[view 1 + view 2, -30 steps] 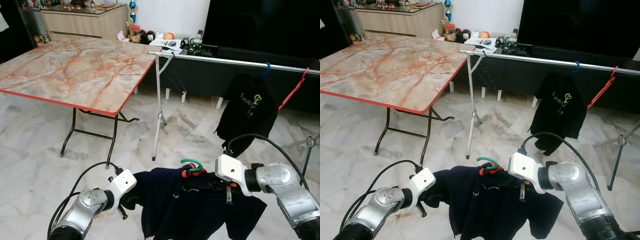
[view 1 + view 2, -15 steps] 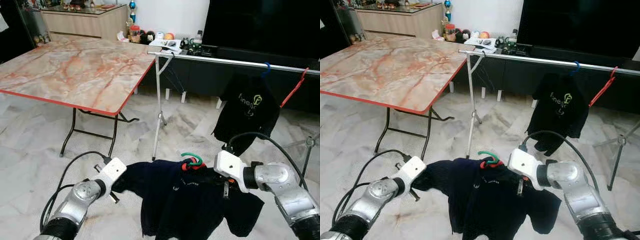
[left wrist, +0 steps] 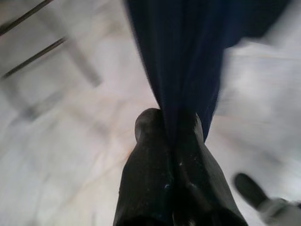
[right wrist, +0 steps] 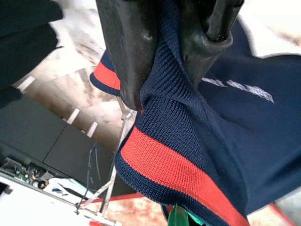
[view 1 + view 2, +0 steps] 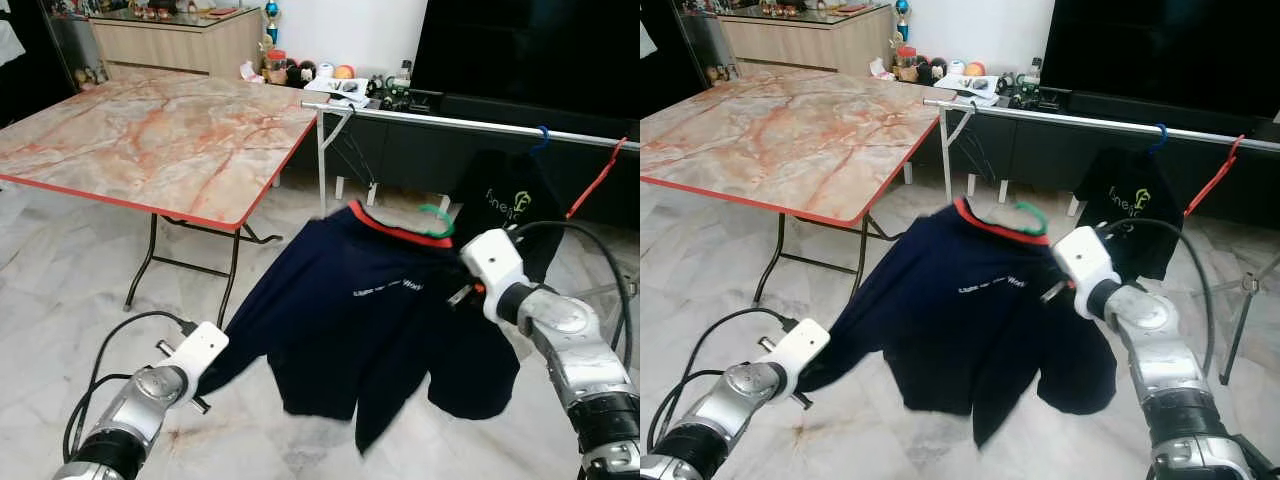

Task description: Hang hanger

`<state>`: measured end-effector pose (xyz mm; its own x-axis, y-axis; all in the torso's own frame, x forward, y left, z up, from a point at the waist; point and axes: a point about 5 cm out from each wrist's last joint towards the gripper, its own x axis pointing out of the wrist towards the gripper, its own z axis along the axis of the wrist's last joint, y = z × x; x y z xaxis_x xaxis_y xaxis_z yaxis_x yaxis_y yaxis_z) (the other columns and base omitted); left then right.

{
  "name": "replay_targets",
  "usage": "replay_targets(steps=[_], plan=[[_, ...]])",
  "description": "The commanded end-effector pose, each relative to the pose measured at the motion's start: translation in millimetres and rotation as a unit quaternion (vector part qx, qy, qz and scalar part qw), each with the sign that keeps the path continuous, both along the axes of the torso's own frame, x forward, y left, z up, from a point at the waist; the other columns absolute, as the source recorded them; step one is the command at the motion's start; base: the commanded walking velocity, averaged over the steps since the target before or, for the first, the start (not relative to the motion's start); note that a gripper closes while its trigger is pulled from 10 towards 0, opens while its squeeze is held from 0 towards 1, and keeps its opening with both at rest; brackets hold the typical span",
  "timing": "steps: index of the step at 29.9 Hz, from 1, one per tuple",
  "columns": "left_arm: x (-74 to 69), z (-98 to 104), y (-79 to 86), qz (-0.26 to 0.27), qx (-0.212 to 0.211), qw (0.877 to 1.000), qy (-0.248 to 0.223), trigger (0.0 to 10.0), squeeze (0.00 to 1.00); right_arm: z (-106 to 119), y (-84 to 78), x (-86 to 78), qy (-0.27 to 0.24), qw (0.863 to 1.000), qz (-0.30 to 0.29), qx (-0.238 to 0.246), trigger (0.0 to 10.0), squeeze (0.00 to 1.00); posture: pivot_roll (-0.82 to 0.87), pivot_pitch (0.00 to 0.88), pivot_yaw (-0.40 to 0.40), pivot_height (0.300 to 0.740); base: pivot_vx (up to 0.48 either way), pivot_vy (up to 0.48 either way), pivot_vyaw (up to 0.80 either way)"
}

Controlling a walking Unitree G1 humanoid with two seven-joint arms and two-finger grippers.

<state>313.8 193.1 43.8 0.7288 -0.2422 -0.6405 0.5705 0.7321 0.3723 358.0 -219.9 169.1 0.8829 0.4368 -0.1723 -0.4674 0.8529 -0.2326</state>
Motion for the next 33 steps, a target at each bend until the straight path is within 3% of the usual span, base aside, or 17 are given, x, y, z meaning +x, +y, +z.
replay_targets(steps=[1,5,9,12,13,14,16,17,18,19,30,33], plan=[[-9.0,-6.4,-10.9,-0.052,-0.009,0.998,0.039,0.0,0.0,15.0,-2.4,2.1,-0.03,0.999,-0.002,0.029,10.0,0.0,0.09,0.0,-0.03,0.74,0.0,0.0,0.0],[-13.8,-1.8,-29.5,-0.107,-0.04,0.991,0.061,0.0,0.0,4.1,5.9,0.6,-0.015,1.0,0.014,0.002,10.0,0.0,0.09,0.0,-0.032,0.74,0.0,0.0,0.0],[-23.6,-0.9,-45.0,-0.148,-0.075,0.982,0.092,0.0,0.0,4.4,9.6,2.8,-0.016,1.0,0.009,0.021,10.0,0.0,0.09,0.0,-0.033,0.74,0.0,0.0,0.0],[-31.6,2.9,-57.5,-0.208,-0.09,0.971,0.08,0.0,0.0,-0.6,17.3,0.9,-0.002,0.999,0.041,-0.001,10.0,0.0,0.09,0.0,-0.035,0.74,0.0,0.0,0.0],[-30.2,4.7,-58.2,-0.213,-0.082,0.972,0.062,7.6,0.0,-3.0,19.2,-0.2,0.004,0.999,0.052,-0.009,10.0,0.0,0.09,0.0,-0.035,0.74,0.0,0.0,0.0],[-27.7,5.4,-57.0,-0.204,-0.079,0.974,0.055,10.0,0.0,-5.8,20.5,-1.6,0.012,0.998,0.063,-0.014,10.0,0.0,0.09,0.0,-0.039,0.74,0.0,0.0,0.0],[-24.5,8.1,-54.3,-0.194,-0.082,0.976,0.048,10.0,0.0,-12.1,23.1,-5.3,0.027,0.995,0.092,-0.037,10.0,0.0,0.09,0.0,-0.041,0.74,0.0,0.0,0.0],[-24.7,10.1,-53.2,-0.196,-0.087,0.975,0.048,10.0,0.29,-16.6,24.4,-7.9,0.038,0.992,0.11,-0.054,10.0,0.0,0.09,0.0,-0.043,0.74,0.0,0.0,0.0],[-25.0,11.5,-52.7,-0.199,-0.09,0.975,0.048,10.0,0.29,-19.5,25.1,-9.6,0.045,0.989,0.121,-0.065,10.0,0.0,0.09,0.0,-0.043,0.74,0.0,0.0,0.0],[-27.1,14.1,-51.8,-0.211,-0.095,0.972,0.05,10.0,1.0,-24.9,26.2,-13.1,0.056,0.984,0.144,-0.089,10.0,0.0,0.09,0.0,-0.043,0.74,0.0,0.0,0.0],[-39.4,21.1,-34.9,-0.23,-0.098,0.966,0.071,10.0,1.0,-48.3,26.3,-22.6,0.11,0.949,0.226,-0.192,10.0,0.0,0.11,0.0,-0.054,0.74,0.0,0.0,0.0],[-38.2,27.2,-29.1,-0.225,-0.098,0.968,0.059,10.0,1.0,-56.4,27.7,-32.0,0.14,0.926,0.283,-0.205,10.0,0.0,0.11,0.0,-0.058,0.74,0.0,0.0,0.0]])
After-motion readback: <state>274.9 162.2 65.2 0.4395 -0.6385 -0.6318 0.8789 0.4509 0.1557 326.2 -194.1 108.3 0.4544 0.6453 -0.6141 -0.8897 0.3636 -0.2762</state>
